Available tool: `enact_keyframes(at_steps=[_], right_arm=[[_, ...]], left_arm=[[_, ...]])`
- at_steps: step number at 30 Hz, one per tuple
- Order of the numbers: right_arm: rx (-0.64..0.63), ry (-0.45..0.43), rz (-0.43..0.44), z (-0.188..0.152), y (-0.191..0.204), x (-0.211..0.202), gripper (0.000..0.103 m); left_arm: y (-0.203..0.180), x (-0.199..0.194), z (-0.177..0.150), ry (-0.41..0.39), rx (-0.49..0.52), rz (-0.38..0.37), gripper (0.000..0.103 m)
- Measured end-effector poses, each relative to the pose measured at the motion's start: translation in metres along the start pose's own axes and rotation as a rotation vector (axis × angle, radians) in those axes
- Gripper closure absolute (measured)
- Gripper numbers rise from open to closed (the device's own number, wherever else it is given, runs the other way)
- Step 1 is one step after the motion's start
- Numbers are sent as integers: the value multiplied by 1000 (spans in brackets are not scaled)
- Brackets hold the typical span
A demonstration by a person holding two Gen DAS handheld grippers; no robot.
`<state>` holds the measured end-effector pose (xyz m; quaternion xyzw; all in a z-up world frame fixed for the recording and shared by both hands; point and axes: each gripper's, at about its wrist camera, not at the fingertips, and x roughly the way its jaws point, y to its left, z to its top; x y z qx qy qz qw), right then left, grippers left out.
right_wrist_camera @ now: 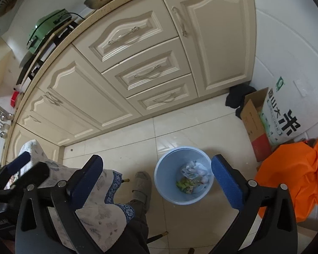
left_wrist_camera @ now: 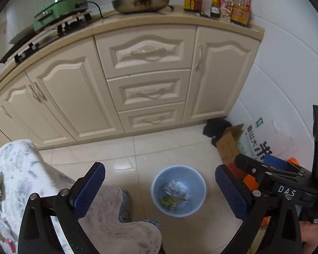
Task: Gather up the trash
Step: 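Carry the lump and carton to the blue bin and open both tools, then move both tools back over the table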
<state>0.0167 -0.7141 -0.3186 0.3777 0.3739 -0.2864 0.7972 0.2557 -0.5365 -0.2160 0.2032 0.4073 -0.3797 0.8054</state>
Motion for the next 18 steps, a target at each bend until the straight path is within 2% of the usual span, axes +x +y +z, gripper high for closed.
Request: enact_keyframes(at_steps=[9, 18], right_arm=[[-49, -52, 6, -4, 32, -33, 0], [-155, -125, 47, -14, 94, -77, 0]], left_arm=[[24, -76, -48, -86, -53, -3, 1], [74, -171, -99, -204, -132, 23, 1]])
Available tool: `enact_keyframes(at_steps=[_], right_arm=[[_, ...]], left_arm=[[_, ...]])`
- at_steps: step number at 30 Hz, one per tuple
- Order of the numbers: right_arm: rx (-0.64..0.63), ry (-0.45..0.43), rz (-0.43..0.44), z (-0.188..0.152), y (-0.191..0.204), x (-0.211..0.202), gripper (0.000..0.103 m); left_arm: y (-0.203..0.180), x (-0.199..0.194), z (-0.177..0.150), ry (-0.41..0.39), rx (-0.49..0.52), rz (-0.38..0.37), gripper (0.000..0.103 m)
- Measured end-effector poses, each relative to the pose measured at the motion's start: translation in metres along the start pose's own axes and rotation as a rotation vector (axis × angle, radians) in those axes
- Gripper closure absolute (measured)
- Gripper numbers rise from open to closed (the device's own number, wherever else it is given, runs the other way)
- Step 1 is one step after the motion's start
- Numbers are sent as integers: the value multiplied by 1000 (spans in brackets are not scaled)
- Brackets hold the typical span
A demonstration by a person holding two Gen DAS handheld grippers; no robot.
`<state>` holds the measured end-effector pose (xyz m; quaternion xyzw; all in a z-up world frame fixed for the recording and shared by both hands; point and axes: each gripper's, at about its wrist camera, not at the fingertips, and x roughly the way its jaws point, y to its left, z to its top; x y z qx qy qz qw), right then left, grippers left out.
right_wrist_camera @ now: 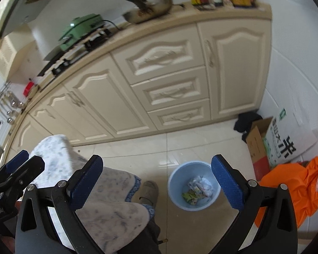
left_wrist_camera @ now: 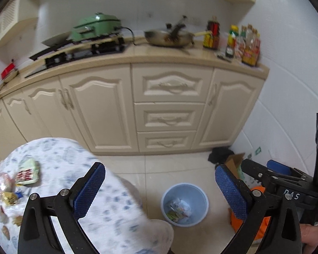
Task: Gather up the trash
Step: 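Move both tools back over the table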
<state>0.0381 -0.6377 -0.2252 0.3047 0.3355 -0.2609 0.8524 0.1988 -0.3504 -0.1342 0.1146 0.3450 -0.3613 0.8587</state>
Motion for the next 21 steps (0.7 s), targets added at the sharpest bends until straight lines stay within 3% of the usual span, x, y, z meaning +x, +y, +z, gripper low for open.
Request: enact_keyframes(at_steps=[13, 21], right_arm=[[-244, -105, 115, -12, 136, -51, 0], [-440, -116, 214, -43, 230, -59, 0]], left_arm=[[93, -148, -64, -191, -160, 162, 1], [143, -217, -118, -242, -290, 299, 1]])
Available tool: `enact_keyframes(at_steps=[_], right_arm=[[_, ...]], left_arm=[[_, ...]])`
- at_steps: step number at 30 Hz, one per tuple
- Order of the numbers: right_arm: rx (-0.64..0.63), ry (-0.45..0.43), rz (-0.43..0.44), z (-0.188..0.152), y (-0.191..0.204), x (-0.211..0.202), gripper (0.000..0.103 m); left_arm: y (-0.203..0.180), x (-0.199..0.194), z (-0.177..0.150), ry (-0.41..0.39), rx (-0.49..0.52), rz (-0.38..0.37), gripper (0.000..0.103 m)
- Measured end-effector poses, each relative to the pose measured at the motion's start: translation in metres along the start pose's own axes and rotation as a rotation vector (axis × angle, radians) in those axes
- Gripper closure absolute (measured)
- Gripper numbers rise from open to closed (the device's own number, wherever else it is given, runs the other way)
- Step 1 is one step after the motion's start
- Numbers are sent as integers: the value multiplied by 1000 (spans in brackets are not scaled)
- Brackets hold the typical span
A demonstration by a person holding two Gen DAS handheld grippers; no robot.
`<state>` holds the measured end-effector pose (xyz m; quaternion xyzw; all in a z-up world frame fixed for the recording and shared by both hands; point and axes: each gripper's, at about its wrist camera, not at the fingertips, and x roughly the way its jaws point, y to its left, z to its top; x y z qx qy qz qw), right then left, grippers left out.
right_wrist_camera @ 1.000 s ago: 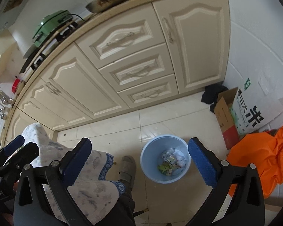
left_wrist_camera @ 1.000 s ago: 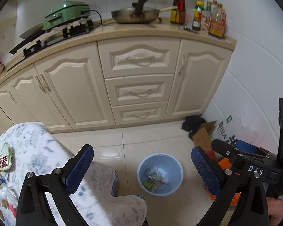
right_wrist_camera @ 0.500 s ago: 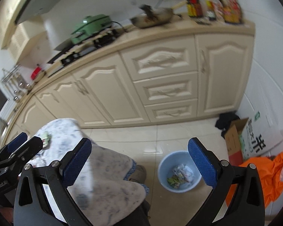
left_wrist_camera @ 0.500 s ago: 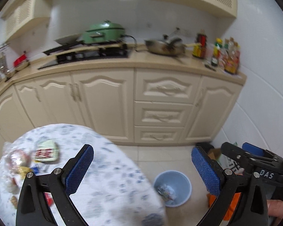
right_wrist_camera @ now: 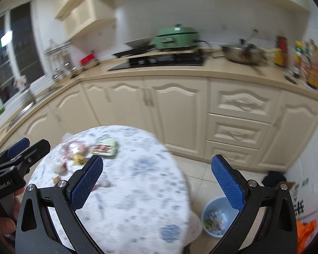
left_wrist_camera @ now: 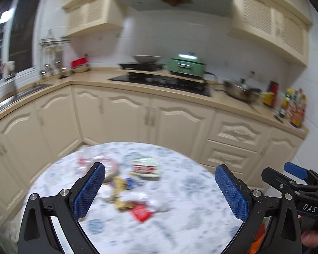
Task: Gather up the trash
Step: 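Move both tools back over the table, then grasp the small brown lump with the left tool while the right tool grasps a clear plastic bag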
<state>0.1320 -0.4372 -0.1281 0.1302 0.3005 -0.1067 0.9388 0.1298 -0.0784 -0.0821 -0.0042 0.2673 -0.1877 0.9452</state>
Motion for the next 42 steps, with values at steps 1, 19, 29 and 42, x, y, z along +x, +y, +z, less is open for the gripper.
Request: enact_keyframes(at_steps=[1, 19, 29, 42], right_arm=[[-20, 4, 16, 0, 13, 4, 0], [-226, 175, 158, -29, 123, 84, 0], [-241, 312, 200, -50, 125, 157, 0], [-287, 390, 257, -60, 136, 214, 48]], left_arm=[[9, -6, -4, -3, -10, 20, 1], [93, -9, -45, 107, -92, 219, 1], [128, 93, -54, 302, -108, 208, 1], [132, 173, -45, 367, -31, 153, 50]])
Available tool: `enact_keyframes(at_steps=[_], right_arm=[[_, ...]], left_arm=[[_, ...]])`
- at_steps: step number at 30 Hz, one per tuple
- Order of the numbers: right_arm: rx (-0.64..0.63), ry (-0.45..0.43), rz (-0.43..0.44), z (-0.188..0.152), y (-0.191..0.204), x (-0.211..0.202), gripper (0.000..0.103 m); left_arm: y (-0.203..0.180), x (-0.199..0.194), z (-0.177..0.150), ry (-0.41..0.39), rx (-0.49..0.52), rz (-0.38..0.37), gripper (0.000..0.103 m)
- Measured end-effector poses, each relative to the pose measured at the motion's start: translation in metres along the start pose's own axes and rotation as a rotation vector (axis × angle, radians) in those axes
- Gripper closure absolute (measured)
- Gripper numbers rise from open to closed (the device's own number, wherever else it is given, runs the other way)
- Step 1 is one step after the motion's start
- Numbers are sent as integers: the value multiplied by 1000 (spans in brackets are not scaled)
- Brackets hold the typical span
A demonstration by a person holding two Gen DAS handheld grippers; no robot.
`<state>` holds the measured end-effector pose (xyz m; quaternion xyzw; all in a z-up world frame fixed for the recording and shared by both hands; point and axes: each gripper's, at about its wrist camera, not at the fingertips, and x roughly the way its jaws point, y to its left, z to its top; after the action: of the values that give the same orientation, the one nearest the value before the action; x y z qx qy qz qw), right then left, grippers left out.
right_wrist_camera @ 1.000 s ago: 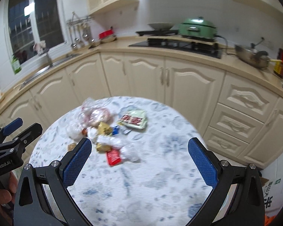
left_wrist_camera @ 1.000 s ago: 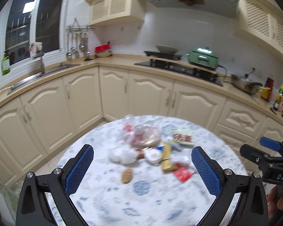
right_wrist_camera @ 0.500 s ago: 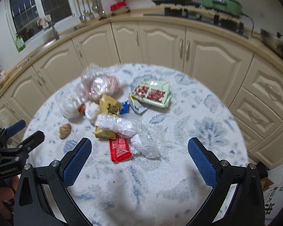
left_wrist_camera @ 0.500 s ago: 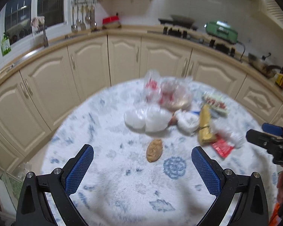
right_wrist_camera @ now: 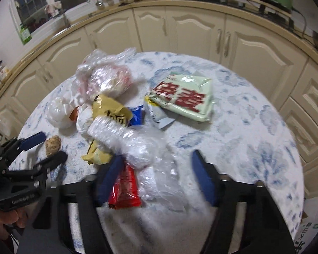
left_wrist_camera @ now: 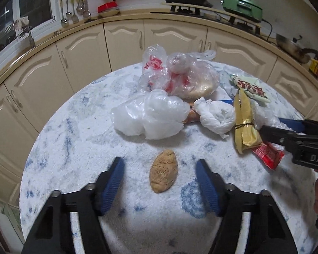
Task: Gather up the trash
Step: 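Grasp the small brown lump with the left tool while the right tool grasps a clear plastic bag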
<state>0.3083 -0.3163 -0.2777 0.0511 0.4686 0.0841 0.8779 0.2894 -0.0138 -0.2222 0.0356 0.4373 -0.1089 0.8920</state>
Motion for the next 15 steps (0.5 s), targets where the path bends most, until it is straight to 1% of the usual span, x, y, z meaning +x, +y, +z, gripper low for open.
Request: enact_keyframes(at_steps=[1, 2, 3, 4, 5, 8, 11, 15], right_arm=[[-2, -6, 10, -1, 1, 0, 55], [-9, -11, 19, -1, 3, -1, 64], [-16, -17, 21, -2, 5, -2, 67], [-23, -24, 24, -4, 7, -4, 72], [-23, -31, 28, -5, 8, -6, 76], [7, -52, 42, -10, 4, -15, 79], [42, -71, 51, -17, -3, -27, 79], [67, -91, 44, -27, -11, -42, 79]], left_arm=[[-1, 1, 2, -3, 3, -8, 61], [-2, 3, 6, -4, 3, -12, 66], [-6, 4, 2, -7, 9, -12, 75], [-8, 4, 2, -9, 12, -16, 82], [-8, 4, 0, -9, 5, -25, 83], [-6, 4, -4, -6, -31, -72, 83], [-2, -3, -12, -8, -54, -98, 83], [0, -14, -23, -13, -59, -102, 83]])
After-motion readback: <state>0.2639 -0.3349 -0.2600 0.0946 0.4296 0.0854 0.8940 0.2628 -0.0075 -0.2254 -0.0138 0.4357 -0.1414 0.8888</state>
